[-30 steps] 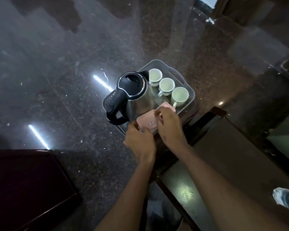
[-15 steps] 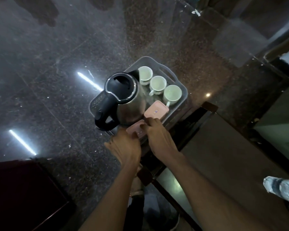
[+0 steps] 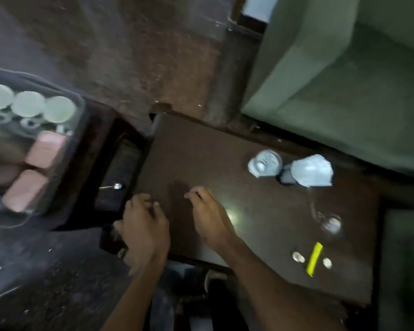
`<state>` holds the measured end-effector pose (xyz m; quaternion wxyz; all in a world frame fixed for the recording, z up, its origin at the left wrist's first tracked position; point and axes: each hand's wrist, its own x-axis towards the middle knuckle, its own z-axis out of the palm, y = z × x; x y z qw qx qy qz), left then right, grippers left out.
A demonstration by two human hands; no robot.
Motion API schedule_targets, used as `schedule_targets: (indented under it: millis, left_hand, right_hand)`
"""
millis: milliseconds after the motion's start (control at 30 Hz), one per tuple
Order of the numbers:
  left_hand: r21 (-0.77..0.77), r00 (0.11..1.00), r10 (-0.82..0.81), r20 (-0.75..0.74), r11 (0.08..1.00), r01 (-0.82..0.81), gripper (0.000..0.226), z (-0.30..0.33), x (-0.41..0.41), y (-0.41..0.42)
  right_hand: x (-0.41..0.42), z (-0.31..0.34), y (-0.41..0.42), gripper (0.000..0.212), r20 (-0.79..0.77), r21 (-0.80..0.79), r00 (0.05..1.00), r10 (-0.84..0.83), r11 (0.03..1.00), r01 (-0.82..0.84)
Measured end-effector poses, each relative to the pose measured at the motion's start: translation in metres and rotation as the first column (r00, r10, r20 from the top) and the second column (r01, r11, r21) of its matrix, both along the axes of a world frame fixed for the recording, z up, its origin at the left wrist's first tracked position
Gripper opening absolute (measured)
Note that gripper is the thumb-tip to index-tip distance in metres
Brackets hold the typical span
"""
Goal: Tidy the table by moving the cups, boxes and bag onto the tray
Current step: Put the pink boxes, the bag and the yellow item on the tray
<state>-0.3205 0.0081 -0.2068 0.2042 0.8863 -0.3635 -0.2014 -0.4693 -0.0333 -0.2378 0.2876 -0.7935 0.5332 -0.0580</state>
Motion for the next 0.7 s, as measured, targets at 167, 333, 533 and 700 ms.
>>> schedule_targets:
  millis: [167,333,533,700]
  left_hand:
    - [0.146,0.887,-0.422,-0.188,0.881,0.45,0.014,-0.018,-0.16,0.006]
    - [0.331,0.603,-0.701,-0.38,0.506,0.796,0.029,-0.038,-0.277,0.02]
    - [0.387,0.565,-0.615,-0.55,0.412,0.825,0.031,-0.063,-0.36,0.051]
    - [0.362,0.562,-0.639,-0.525,0.431,0.827,0.039,-0.078,-0.39,0.07]
  right_hand:
    - [-0.186,-0.011,0.052,0.042,-0.136,0.073,0.918,-0.371,0.921,0.383]
    - [-0.334,-0.005,0.107,0.036,-0.361,0.1,0.717,-0.596,0.74,0.665]
    - [-0.411,-0.022,0.147,0.037,-0.389,0.113,0.603,-0.697,0.614,0.782]
    - [-0.419,-0.049,0.155,0.041,-0.36,0.121,0.548,-0.755,0.545,0.83]
